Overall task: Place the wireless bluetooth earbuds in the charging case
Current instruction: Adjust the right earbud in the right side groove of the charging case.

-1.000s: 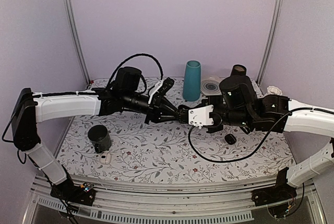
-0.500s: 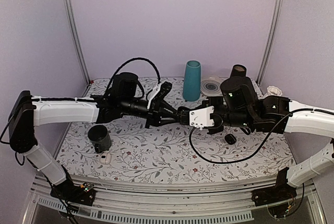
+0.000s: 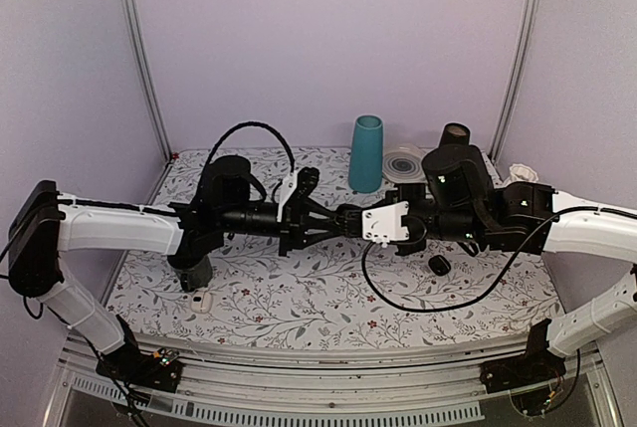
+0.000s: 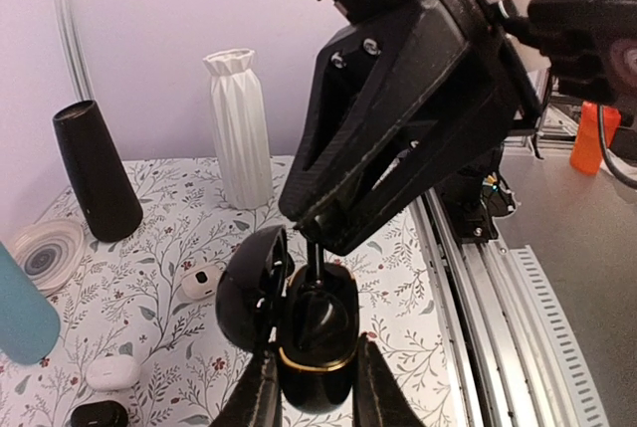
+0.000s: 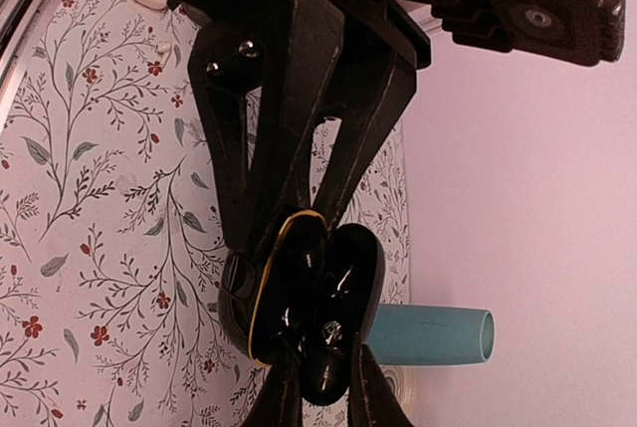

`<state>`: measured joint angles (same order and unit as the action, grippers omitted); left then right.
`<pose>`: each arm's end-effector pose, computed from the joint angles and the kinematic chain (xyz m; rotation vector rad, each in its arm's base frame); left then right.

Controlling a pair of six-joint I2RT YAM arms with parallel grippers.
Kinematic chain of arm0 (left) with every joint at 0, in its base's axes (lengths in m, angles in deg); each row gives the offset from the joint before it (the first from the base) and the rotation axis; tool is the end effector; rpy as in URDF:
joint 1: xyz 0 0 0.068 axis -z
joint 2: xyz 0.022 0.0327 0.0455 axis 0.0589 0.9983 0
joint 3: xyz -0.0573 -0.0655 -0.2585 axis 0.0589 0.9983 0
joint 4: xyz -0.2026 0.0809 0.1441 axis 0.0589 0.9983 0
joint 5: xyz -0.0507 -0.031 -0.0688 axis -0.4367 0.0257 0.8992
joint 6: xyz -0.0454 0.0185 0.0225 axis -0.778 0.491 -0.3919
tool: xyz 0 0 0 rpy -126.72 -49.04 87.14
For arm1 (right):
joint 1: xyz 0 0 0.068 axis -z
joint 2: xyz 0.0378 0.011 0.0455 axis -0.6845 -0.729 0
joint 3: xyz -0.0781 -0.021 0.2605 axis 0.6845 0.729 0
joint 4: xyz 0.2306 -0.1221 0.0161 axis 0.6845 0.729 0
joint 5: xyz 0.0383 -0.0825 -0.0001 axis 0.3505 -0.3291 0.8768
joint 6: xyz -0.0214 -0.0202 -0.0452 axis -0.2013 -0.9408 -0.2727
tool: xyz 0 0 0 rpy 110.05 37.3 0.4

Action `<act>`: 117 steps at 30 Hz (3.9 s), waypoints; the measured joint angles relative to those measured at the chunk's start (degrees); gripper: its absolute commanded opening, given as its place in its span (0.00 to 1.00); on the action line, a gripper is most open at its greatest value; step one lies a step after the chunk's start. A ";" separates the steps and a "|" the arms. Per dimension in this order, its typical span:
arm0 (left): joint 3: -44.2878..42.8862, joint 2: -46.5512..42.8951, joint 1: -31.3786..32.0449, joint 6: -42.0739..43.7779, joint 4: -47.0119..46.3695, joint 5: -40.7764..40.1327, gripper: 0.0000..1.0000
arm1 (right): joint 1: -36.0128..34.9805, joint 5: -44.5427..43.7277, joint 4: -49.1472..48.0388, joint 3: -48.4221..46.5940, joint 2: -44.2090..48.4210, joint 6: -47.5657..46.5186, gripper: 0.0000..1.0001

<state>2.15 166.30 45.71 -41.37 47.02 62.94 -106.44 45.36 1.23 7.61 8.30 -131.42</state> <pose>0.2089 -0.2734 0.2606 1.2513 1.3424 -1.0958 0.1348 0.2534 0.3309 -1.7351 1.1381 -0.1076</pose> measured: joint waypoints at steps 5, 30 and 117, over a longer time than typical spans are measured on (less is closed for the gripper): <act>1.01 0.00 0.37 0.13 -2.75 -1.42 0.00 | 0.37 0.31 -0.26 0.13 0.37 0.00 0.03; 1.49 0.04 0.81 -0.35 -4.28 -3.26 0.00 | 0.72 -0.20 -2.01 1.53 0.90 -1.62 0.03; 3.65 3.56 0.24 -5.95 -12.37 -3.26 0.00 | 0.70 -1.03 -3.41 2.71 -2.54 -2.23 0.03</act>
<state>5.80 169.86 45.95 -47.32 34.65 59.68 -105.74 44.34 -2.18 10.32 5.77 -133.65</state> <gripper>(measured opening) 0.203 0.121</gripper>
